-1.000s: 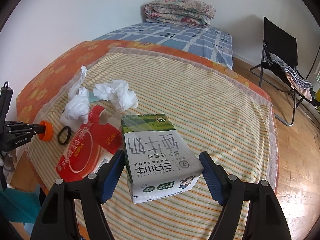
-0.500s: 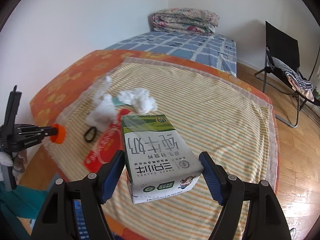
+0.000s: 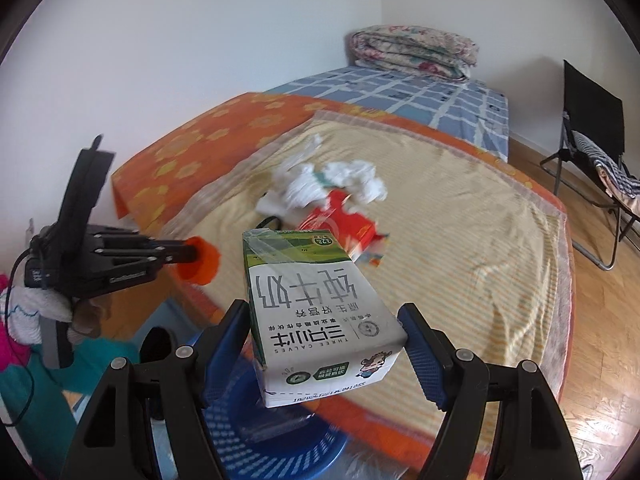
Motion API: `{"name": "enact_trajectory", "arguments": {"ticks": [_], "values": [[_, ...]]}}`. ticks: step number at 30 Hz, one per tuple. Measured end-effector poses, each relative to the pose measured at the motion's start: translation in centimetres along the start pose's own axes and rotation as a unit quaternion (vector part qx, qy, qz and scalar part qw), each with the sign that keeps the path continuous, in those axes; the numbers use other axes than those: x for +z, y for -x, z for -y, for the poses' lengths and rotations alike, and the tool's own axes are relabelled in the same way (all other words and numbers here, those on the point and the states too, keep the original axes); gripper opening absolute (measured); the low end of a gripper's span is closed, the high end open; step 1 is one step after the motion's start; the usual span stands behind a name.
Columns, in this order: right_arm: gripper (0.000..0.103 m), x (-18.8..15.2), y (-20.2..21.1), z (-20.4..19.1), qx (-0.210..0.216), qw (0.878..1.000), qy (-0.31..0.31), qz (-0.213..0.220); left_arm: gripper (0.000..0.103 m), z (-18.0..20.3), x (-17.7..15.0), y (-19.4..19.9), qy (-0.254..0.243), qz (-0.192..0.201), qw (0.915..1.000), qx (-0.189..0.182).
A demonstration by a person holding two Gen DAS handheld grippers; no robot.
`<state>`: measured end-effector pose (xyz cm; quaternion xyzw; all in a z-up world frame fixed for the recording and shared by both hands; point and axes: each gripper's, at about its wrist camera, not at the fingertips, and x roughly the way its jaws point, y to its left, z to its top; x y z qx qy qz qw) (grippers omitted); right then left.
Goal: Collect trash
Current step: 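Lift the orange cup and milk carton and carry them over the basket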
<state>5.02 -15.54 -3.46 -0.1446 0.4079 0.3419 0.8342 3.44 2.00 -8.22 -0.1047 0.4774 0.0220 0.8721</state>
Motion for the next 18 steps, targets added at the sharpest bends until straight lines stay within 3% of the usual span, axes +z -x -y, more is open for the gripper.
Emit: {"name": "enact_trajectory", "arguments": {"ticks": [18], "values": [[0.078,-8.3,-0.8,-3.5,0.016,0.996,0.04,-0.078,0.002,3.7,-4.8,-1.7,-0.041,-0.038,0.9983,-0.017]]}}
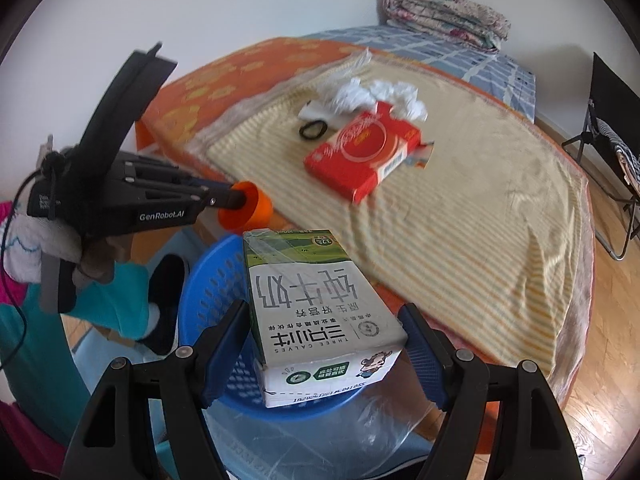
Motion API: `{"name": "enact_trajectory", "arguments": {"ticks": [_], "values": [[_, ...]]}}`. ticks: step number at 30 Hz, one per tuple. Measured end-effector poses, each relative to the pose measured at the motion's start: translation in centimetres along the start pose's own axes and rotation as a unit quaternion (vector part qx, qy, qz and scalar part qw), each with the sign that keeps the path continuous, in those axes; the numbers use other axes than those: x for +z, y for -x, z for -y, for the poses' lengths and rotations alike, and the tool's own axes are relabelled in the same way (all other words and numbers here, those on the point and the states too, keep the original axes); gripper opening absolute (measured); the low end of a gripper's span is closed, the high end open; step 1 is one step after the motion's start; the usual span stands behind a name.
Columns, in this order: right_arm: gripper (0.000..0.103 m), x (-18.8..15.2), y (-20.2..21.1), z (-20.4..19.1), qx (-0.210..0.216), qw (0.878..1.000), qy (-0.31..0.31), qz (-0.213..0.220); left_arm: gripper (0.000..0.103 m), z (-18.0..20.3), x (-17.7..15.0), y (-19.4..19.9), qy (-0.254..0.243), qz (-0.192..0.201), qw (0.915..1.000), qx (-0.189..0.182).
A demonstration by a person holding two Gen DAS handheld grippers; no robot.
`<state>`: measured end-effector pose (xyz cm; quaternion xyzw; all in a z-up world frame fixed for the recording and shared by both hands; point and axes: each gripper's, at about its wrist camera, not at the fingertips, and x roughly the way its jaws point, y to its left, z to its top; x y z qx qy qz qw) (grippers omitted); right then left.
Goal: Collect trash
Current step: 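Lift the orange cup and milk carton and carry them over the basket, then open both tools to drop the cup and carton into the basket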
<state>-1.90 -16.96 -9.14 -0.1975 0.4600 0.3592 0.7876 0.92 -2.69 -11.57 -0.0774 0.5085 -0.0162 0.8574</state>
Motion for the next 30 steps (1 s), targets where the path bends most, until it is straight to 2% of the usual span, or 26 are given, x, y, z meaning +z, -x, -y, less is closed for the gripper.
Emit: {"name": "enact_trajectory", "arguments": {"ticks": [15,23,25,27,29,30], "values": [[0.078,-2.6,-3.7,-1.0,0.007,0.998,0.006,-0.064,0.002,1.6,-3.2,-2.9,-0.026,-0.047,0.9986,-0.001],[0.078,-3.2,-5.2,-0.7,0.01,0.996,-0.002,-0.085,0.004,1.7,-4.1,-3.9,-0.032,-0.067,0.9972,0.003],[0.079,-3.3,-5.4,-0.6,0.01,0.996,-0.004,-0.088,0.011,1.7,-4.2,-3.9,-0.031,-0.07,0.997,0.004],[0.079,-3.3,-5.6,-0.6,0.01,0.996,-0.006,-0.092,0.036,1.7,-4.1,-4.0,-0.03,-0.068,0.9972,0.007],[0.079,-3.3,-5.8,-0.5,0.01,0.995,-0.01,-0.095,0.049,1.7,-4.1,-3.8,-0.029,-0.062,0.9976,0.012],[0.079,-3.3,-5.8,-0.4,0.01,0.995,-0.012,-0.097,0.05,1.7,-4.0,-3.9,-0.028,-0.06,0.9977,0.013]]}}
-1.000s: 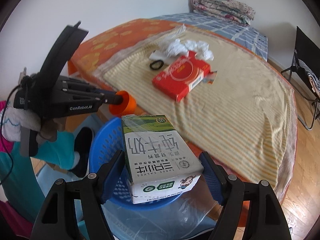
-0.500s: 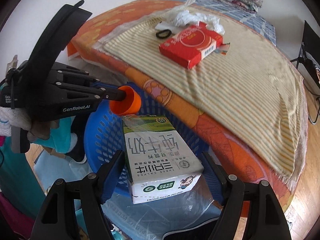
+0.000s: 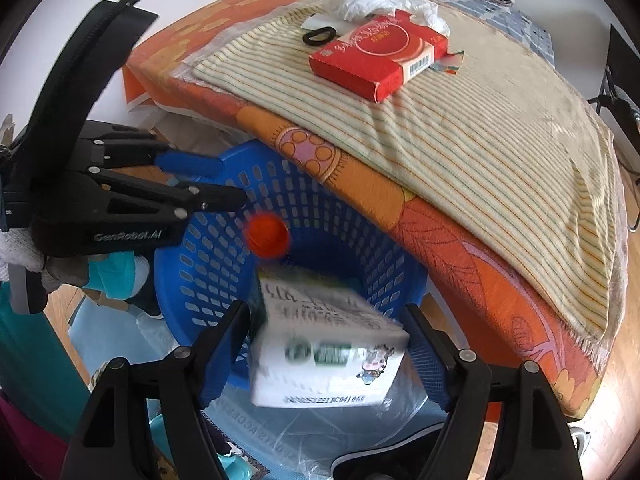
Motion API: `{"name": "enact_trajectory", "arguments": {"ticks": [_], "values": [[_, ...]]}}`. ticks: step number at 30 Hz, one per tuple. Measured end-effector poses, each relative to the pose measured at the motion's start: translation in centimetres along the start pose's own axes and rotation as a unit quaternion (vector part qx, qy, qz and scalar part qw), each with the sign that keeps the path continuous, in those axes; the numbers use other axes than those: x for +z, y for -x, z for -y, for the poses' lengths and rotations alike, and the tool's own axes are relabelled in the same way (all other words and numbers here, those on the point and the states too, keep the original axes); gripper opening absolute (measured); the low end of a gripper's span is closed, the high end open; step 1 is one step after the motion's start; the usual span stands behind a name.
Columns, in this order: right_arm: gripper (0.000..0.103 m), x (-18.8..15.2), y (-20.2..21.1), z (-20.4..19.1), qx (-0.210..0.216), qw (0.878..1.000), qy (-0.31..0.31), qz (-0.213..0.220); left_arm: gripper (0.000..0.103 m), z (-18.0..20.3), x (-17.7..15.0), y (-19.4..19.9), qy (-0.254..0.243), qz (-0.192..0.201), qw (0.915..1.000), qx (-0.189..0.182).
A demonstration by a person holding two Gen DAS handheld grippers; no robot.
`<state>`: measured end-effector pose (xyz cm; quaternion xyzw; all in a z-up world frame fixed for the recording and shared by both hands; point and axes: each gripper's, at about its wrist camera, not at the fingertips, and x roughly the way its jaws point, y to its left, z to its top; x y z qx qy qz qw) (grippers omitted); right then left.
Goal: Collect trash
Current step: 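Open both tools to drop the cup and carton into the basket, then move both tools back toward the red tissue box and white bag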
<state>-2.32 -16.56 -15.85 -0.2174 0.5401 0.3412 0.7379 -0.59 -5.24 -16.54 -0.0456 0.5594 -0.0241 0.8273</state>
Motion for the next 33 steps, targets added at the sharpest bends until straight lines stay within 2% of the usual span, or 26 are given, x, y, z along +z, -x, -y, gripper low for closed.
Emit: {"name": "enact_trajectory", "arguments": {"ticks": [10,14,20,26,33], "values": [[0.084,0.1,-0.3,1.0,0.004,1.0,-0.025,-0.006,0.051,0.0,0.4,-0.7,0.004,-0.009,0.9999,0.003],[0.084,0.2,-0.1,1.3,0.004,1.0,-0.029,-0.003,0.058,0.1,0.3,-0.6,0.007,-0.005,1.0,0.003],[0.087,0.9,0.4,1.6,0.002,0.999,-0.039,0.006,0.058,-0.2,0.7,-0.4,0.014,-0.004,0.9999,-0.001],[0.09,2.3,1.4,3.0,0.02,0.996,-0.079,0.025,0.059,-1.3,2.0,0.6,0.03,0.006,0.9995,-0.006],[0.093,5.0,3.0,5.5,0.057,0.986,-0.144,0.06,0.059,-3.3,4.7,2.3,0.051,0.028,0.9983,-0.003]]}}
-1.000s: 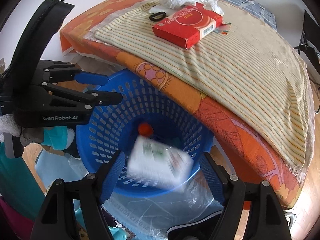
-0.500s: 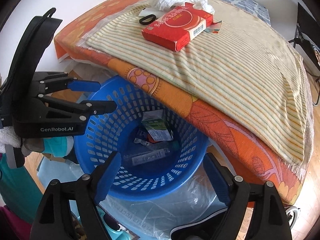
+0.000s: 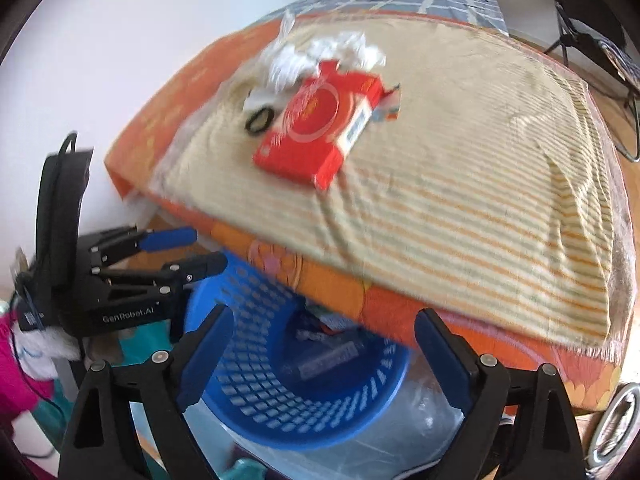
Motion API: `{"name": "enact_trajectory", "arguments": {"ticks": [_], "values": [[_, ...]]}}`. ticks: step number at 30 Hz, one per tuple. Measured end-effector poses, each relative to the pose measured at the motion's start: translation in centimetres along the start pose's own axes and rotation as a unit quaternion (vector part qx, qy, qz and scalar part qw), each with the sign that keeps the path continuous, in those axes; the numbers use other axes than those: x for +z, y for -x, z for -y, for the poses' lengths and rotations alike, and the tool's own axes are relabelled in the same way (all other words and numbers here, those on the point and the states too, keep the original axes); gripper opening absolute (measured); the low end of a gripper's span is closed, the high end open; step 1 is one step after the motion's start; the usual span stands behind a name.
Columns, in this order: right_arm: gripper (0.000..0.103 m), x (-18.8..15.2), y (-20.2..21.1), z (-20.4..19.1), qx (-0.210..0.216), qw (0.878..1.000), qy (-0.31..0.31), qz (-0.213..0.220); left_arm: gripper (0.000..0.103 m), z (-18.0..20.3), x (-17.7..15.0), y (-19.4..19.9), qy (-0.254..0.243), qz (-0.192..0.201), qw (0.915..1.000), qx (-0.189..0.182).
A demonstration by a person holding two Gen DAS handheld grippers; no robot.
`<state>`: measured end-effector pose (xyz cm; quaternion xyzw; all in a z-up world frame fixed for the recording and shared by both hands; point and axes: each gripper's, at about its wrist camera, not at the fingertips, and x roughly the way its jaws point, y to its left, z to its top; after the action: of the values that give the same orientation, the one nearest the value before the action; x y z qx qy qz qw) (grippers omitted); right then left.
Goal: Collect trash
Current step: 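Move both tools back toward the red tissue box and white bag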
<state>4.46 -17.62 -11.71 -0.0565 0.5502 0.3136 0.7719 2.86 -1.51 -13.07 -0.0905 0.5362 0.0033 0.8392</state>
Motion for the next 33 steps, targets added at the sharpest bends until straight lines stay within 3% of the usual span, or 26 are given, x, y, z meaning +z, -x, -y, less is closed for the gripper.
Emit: {"name": "enact_trajectory", "arguments": {"ticks": [9,15,25,29,33], "values": [[0.096,3.9,0.4,0.6,0.036,0.997,-0.054,0.031,0.059,-3.1,5.3,2.7,0.027,0.052,0.9981,0.016],[0.098,5.8,-0.9,0.7,0.053,0.994,-0.091,0.033,0.059,-4.9,9.4,3.3,0.047,0.078,0.9958,-0.004],[0.098,7.1,-2.5,1.2,0.046,0.993,-0.104,0.029,0.059,-3.3,15.3,0.6,0.054,0.065,0.9961,-0.024],[0.098,7.7,-2.8,1.6,0.047,0.992,-0.115,0.034,0.075,-3.2,17.0,-1.1,0.081,0.054,0.995,-0.023],[0.098,8.2,-3.0,2.0,0.046,0.991,-0.121,0.037,0.075,-3.7,18.5,-2.6,0.111,0.044,0.9926,-0.023]]}}
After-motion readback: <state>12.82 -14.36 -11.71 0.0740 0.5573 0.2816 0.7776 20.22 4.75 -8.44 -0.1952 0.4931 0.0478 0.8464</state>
